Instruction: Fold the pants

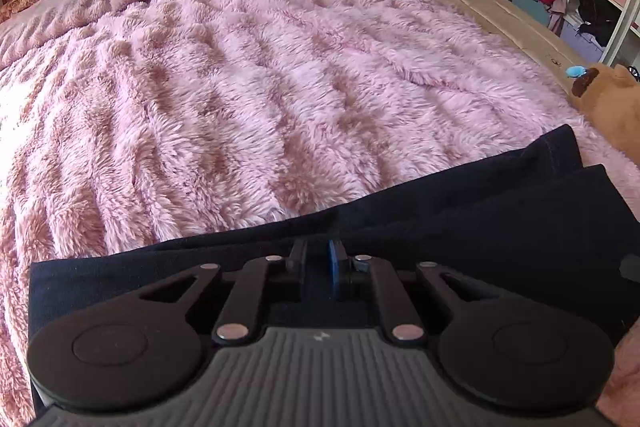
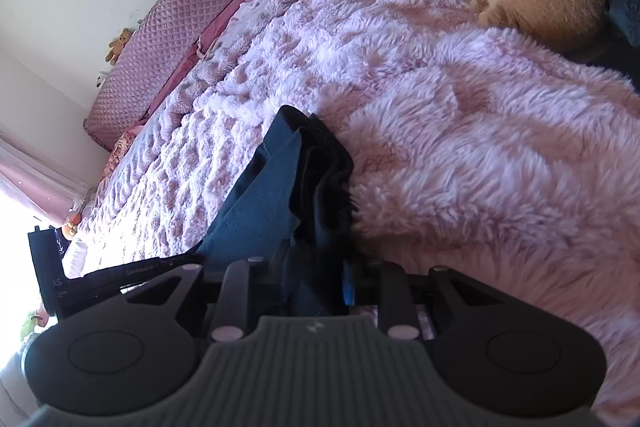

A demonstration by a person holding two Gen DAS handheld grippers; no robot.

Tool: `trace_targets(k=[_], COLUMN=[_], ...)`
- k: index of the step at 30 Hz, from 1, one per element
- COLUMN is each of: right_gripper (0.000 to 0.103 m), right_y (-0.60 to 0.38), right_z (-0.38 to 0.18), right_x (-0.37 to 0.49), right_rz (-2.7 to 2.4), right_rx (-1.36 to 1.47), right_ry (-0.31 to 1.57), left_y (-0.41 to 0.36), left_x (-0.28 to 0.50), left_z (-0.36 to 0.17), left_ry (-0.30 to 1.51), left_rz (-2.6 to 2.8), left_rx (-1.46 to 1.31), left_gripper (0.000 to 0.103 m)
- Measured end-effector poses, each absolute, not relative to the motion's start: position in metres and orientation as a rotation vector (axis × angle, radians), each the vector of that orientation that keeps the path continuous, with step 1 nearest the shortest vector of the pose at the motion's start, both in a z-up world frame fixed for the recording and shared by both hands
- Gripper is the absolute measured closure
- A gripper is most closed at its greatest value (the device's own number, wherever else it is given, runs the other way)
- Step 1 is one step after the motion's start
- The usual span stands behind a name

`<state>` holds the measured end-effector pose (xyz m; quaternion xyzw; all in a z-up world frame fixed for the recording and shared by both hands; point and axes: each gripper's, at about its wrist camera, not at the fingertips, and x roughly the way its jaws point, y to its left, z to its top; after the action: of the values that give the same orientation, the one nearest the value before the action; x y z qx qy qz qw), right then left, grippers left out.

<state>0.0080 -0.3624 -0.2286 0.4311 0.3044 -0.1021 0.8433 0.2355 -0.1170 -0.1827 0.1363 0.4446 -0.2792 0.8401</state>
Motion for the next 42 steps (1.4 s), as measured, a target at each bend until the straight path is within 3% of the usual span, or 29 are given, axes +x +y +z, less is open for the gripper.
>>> trace_targets(k=[15, 29, 42], right_gripper=[0.083, 0.085, 0.086], right_y=[-0.359, -0.32, -0.223], right_z=[-0.224, -0.155, -0.091], right_x=[0.006, 0.019, 0.065], right_rz=[-0.248, -0.238, -0.1], right_rx=[0.941, 0.733, 0.6], right_ry=[0.664, 0.641, 0.629], left_y=[-0.09, -0.059, 0.036], left_x=[0.125, 0.116, 0.147], left_z=[-0.196, -0.17, -0.136], left_ry=[0.975, 1.014, 0.956], left_rz=[-0.591, -0.51, -0.417], left_rx=[0.226, 0.209, 0.075], left_gripper=[0.091, 0.09, 0.09])
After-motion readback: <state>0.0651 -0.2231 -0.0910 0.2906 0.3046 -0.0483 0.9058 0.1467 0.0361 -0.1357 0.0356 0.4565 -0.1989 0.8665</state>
